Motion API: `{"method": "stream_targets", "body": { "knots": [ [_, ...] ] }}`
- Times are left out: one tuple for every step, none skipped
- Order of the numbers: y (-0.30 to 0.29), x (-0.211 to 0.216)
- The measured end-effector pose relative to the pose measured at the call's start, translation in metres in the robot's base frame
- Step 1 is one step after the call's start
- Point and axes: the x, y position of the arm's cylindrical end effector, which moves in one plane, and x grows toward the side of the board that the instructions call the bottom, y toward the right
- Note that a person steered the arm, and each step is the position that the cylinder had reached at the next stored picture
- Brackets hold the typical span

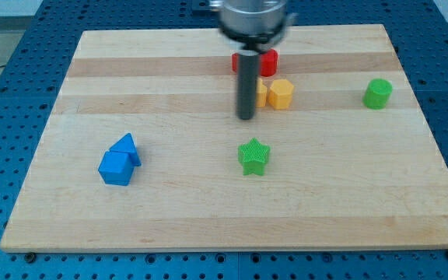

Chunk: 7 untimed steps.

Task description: Move the yellow heart along with the yellow hexagon to the left of the green circle

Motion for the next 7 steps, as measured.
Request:
{"method": "stream_targets", "body": {
  "knots": [
    [-0.012,-0.033],
    [0.010,-0.051],
    [0.055,-0.040],
    [0.073,-0.041],
    [0.053,-0.041],
    [0.038,-0.029],
    [0.050,-0.003]
  ]
}}
